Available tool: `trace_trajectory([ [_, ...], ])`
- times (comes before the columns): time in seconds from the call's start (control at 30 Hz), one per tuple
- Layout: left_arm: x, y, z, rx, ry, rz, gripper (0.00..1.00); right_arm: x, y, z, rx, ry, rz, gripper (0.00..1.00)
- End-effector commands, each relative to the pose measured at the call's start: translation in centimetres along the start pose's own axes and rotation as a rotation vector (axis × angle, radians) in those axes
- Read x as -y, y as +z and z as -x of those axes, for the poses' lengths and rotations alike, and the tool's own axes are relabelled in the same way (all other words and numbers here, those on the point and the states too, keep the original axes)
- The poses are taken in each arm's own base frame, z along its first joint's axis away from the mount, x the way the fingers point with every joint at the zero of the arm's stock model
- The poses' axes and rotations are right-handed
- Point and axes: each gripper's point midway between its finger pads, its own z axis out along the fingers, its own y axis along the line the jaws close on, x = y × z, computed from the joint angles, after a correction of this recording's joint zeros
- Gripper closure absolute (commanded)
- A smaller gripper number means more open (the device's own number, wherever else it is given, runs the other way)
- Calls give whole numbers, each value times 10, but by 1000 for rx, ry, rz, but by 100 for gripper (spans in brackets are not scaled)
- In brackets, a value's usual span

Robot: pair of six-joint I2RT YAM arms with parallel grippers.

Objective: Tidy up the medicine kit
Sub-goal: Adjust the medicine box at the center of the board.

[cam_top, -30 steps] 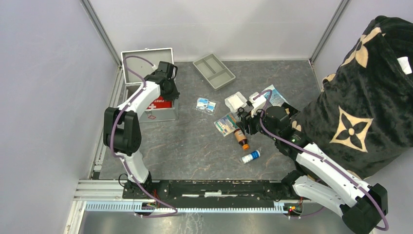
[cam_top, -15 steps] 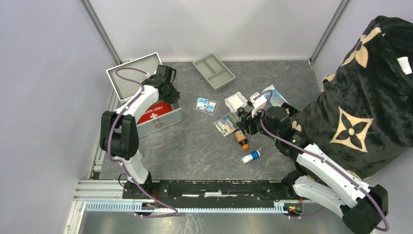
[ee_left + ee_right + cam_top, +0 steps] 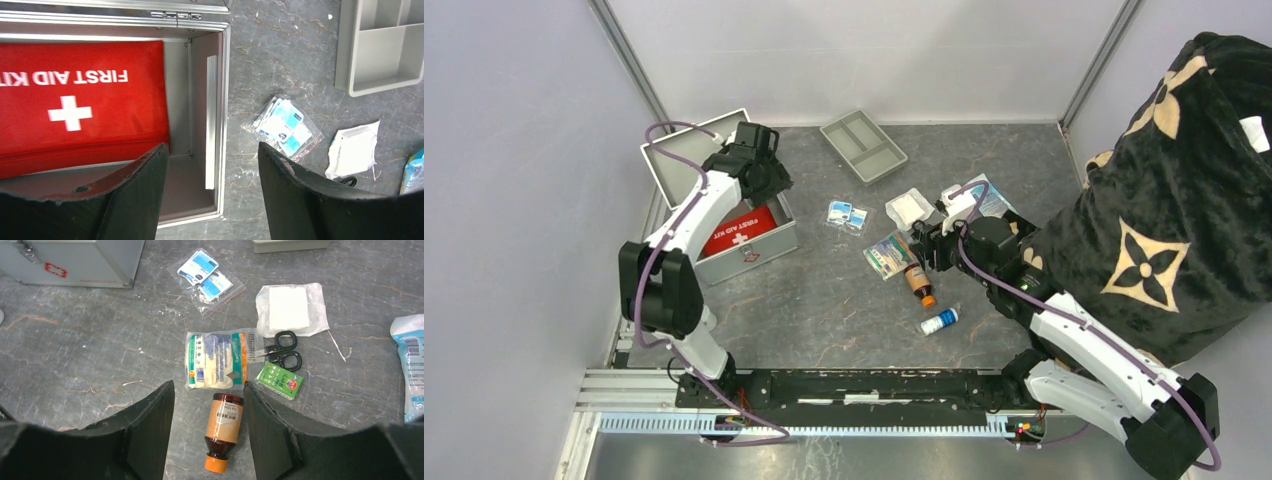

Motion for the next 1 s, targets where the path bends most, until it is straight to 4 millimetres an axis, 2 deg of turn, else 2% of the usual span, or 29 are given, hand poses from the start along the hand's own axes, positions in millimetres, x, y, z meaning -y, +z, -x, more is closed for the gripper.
trace_trajectory([
  [0.0, 0, -50, 40, 149, 87, -26, 28, 15, 7, 21, 69, 77, -103, 40],
  [0.1, -1, -69, 47, 189, 158, -50, 27, 21, 13, 24, 71, 115, -147, 40],
  [0.27, -6, -96, 52, 261, 282, -106, 27, 20, 31, 23, 30, 160, -153, 39],
  [0.43, -1, -111, 35, 294, 326, -245, 25, 16, 56, 26, -4, 204, -148, 37],
  [0.6, 6, -122, 19, 322, 349, -381, 25, 11, 96, 26, -56, 257, -139, 35],
  [0.7, -1, -120, 14, 335, 348, -375, 25, 8, 122, 23, -80, 313, -142, 34],
  [0.97, -12, -121, 12, 362, 325, -351, 25, 18, 190, -4, -183, 439, -253, 35],
])
